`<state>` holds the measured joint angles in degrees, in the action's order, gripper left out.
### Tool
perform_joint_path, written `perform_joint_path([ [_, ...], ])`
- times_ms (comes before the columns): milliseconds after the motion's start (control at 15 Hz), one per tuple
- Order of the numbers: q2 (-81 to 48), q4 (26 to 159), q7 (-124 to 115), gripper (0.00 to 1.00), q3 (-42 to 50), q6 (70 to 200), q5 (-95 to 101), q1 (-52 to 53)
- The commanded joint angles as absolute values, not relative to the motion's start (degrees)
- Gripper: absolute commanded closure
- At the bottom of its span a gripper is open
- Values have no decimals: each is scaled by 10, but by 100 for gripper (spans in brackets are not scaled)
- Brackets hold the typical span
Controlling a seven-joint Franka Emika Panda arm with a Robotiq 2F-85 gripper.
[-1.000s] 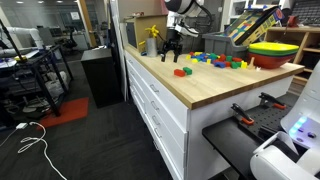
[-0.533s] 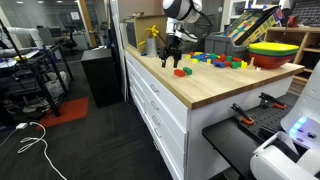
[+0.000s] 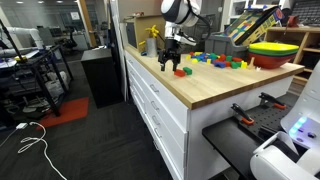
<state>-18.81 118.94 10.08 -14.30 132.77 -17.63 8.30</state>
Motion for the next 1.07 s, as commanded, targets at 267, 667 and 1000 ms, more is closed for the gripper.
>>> perform_joint_path([
  [267, -208, 1161, 107, 0, -142, 1321, -151, 91],
  [667, -223, 1145, 102, 0, -138, 1326, -112, 97],
  [1000, -233, 1134, 101, 0, -133, 1326, -75, 100],
])
